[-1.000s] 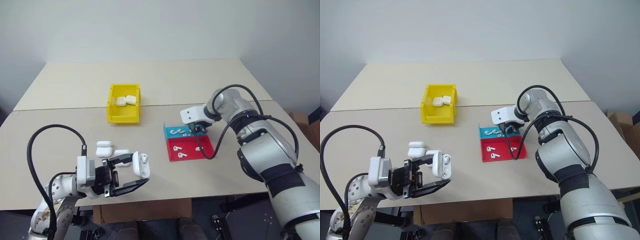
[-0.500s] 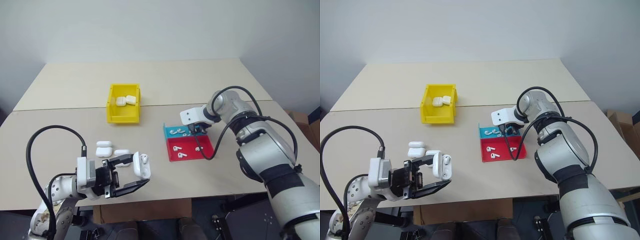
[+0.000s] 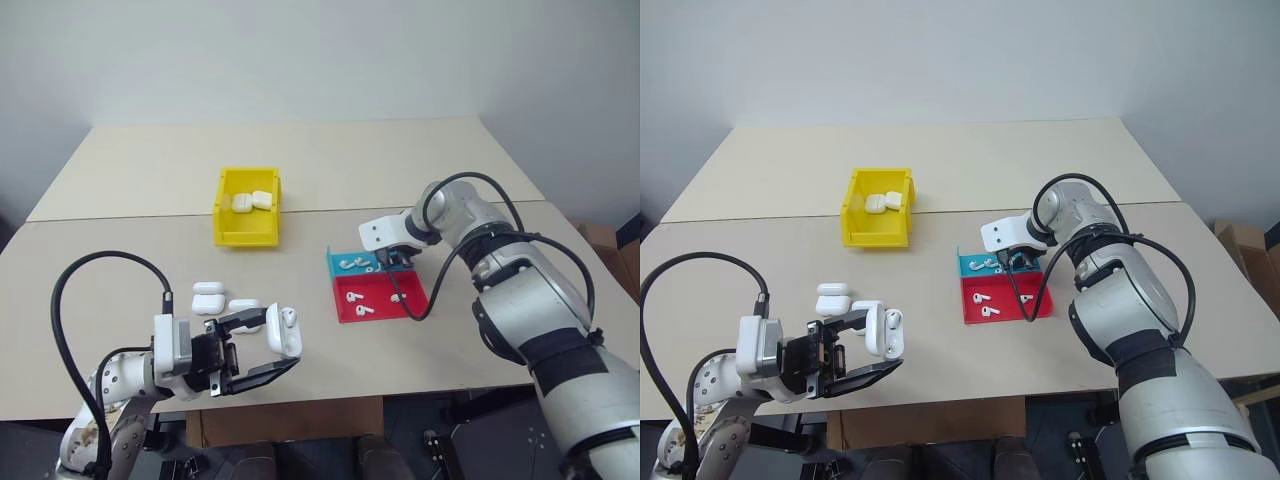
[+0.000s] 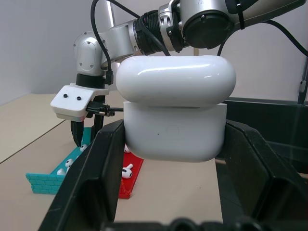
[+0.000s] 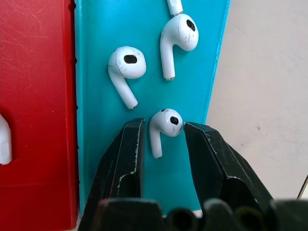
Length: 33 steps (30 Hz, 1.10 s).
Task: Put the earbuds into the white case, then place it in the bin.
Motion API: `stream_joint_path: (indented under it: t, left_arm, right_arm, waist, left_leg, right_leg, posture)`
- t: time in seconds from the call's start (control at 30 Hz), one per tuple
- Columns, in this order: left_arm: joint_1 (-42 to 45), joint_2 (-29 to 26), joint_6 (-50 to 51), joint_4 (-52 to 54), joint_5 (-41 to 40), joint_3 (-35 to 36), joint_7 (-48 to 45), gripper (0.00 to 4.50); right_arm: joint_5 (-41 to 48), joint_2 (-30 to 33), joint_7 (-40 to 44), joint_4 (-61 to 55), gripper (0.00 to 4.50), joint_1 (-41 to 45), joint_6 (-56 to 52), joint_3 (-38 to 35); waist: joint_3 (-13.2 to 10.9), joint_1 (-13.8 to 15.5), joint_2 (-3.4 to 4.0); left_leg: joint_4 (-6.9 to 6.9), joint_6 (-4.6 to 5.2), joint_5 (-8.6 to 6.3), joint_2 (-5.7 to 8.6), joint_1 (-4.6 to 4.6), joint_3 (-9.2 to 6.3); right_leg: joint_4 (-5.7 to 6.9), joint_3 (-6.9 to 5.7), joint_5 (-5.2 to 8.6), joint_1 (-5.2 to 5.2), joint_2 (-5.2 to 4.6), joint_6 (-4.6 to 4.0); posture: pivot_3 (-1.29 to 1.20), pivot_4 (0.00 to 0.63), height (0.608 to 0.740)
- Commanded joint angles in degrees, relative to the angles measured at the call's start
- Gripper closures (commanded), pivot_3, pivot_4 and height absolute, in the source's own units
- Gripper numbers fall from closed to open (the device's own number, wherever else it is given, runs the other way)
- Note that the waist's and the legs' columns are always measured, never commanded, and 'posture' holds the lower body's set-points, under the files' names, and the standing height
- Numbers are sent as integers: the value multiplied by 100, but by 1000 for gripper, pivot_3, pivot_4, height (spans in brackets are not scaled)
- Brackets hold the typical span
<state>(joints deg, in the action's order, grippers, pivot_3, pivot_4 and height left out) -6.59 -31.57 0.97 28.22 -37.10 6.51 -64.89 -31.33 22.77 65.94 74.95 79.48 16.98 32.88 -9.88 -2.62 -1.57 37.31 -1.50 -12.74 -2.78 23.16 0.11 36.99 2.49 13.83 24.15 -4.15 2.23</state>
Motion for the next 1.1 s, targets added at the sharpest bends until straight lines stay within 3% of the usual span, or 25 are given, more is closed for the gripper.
stream_joint_path:
  t: [0.03,0.77,0.87,1.1]
  left_arm:
    - [16,-28,-120,210,-13,-9,18,1711]
    - [58,-24,-127,187,70,-61,73,1711]
    - [71,-32,-114,191,72,-66,84,1711]
    - [69,-53,-89,211,38,-55,90,1711]
  right_arm:
    - [7,14,11,-13,2839,45,120,-102]
    - [-82,0,-95,16,2839,-21,105,-120]
    - [-134,21,-95,11,3395,-22,178,-72]
    - [-121,2,-172,19,3395,-31,135,-96]
  waist:
    - [0,0,0]
    - [0,0,0]
    - [0,0,0]
    - [1,-1,1]
  left_leg:
    - [0,0,0,0,0,0]
    - [0,0,0,0,-1,0]
    - [0,0,0,0,-1,0]
    - [0,0,0,0,-3,0]
  right_leg:
    - [0,0,0,0,0,0]
    - [1,0,0,0,0,0]
    - [1,0,0,-1,0,0]
    - [1,0,0,-2,0,0]
  posture:
    - [0,150,740]
    - [0,150,740]
    - [0,150,740]
    - [0,150,740]
